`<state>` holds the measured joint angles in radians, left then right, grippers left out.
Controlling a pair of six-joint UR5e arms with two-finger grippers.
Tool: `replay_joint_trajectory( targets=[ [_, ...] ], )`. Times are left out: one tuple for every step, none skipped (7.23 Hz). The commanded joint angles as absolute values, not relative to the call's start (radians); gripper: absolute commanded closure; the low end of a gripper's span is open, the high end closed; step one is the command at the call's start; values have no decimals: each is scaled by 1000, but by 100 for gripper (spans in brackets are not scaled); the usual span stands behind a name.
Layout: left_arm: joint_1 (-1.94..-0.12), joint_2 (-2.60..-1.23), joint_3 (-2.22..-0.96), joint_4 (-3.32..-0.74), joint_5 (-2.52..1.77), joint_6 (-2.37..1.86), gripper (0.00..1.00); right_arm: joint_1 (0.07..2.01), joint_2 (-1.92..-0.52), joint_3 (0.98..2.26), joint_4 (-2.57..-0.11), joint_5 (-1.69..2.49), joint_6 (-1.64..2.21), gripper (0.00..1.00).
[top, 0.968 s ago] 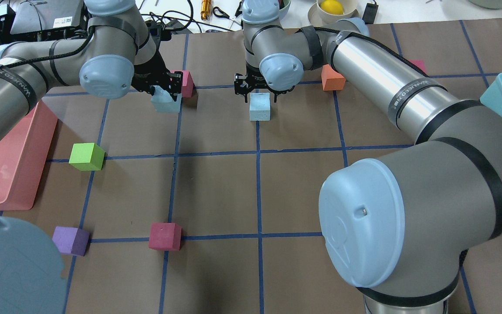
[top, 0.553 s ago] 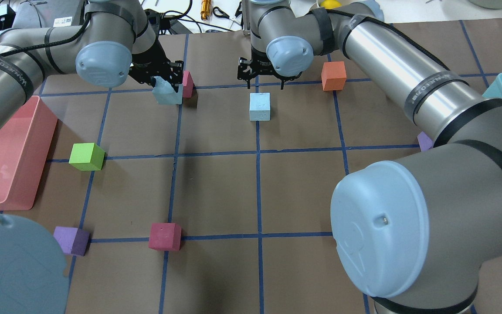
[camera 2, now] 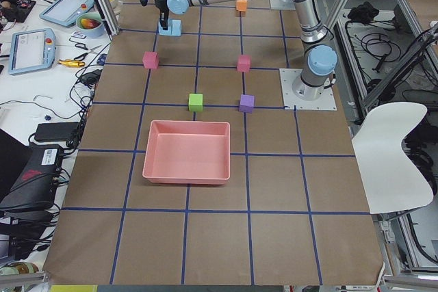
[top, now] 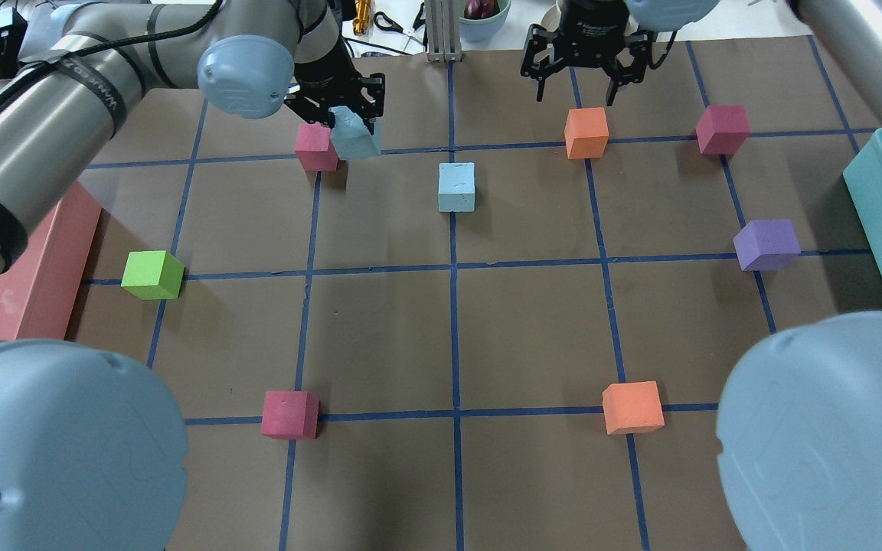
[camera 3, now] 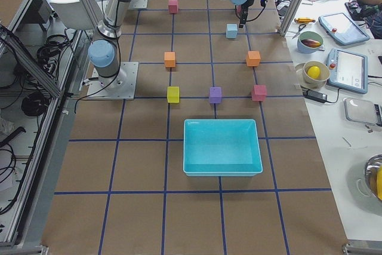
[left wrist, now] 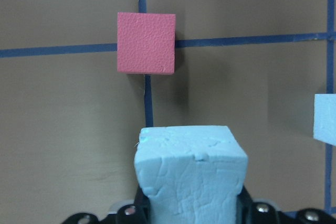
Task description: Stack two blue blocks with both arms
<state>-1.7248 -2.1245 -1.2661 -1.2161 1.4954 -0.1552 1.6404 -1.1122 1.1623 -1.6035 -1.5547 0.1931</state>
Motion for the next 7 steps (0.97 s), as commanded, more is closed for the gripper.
replay_joint_trajectory(
  targets=[
    [-1814,-2187,-1213,-1215,1502,-221,100,1612,-1260,1236,-1505,-1560,126,0],
    [-1847,-2215,-1210,-1203,1502,-276,100,1611,-1316,1315,-1512,-1556,109,0],
    [-1868,-2229,-1209,-1203,1503,-290,100,1611,-1351,1406,-1563,-1555,107,0],
    [-1879,-2235,-1209,-1203,1502,-305,100,1611,-1383,1425,-1610,-1558,107,0],
    [-1896,-2247,-1209,-1190,1502,-330,100,1609,-1393,1434,-1595,-1555,123,0],
    [-1898,-2258,-1207,-1169,1502,-327,100,1605,-1394,1434,-1588,-1563,124,0],
    [-1898,-2264,-1198,-1149,1503,-325,100,1576,-1396,1434,-1583,-1566,114,0]
  ],
)
